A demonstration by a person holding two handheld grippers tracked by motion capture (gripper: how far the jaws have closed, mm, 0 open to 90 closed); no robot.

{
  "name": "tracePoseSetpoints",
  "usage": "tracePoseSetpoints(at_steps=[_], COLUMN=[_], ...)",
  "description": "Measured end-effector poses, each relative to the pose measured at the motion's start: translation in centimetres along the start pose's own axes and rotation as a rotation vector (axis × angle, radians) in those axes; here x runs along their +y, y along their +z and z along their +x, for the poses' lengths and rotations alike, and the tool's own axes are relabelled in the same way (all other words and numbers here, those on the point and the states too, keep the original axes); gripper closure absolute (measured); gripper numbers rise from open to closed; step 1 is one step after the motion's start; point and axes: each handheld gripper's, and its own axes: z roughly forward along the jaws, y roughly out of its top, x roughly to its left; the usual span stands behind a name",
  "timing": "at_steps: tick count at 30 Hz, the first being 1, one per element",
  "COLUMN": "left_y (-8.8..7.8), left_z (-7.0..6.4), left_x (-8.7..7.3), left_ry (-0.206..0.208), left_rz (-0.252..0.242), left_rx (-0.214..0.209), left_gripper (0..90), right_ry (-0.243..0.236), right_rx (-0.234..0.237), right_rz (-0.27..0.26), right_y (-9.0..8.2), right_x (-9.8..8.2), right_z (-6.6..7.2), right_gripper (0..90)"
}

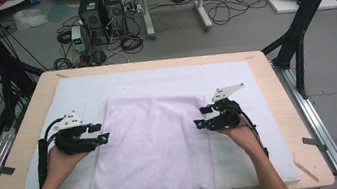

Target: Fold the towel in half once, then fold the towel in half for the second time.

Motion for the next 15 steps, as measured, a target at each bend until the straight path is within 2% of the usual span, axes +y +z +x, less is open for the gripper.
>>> tracePoseSetpoints(at_steps=[5, 7, 8, 9, 11, 15], left_y=[-0.3, -0.5, -0.5, -0.6, -0.5, -0.5], left_z=[0.7, 0.9, 1.0, 1.2, 1.5, 2.5], left_x=[0.8, 1.1, 1.2, 1.2, 1.5, 2.4], left_ry=[-0.011, -0.003, -0.008, -0.011, -0.015, -0.022], left_rz=[-0.003, 0.002, -0.010, -0.017, 0.001, -0.009], left_rx=[0.007, 0.008, 0.013, 0.014, 0.021, 0.028], left_gripper=[48.1, 48.0, 48.0, 48.1, 47.9, 48.5], right_ry=[-0.024, -0.031, -0.034, -0.031, -0.033, -0.029], right_rx=[-0.005, -0.012, -0.009, -0.006, -0.012, -0.022], right_rz=[-0.006, 0.001, -0.005, -0.001, 0.007, 0.014], right_y=[-0.1, 0.0, 0.0, 0.0, 0.1, 0.2], right_x=[1.2, 1.5, 1.5, 1.6, 1.7, 2.0], right_z=[-0.2, -0.2, -0.2, -0.3, -0.5, -1.1], right_gripper=[36.4, 36.5, 36.7, 36.6, 36.6, 36.5])
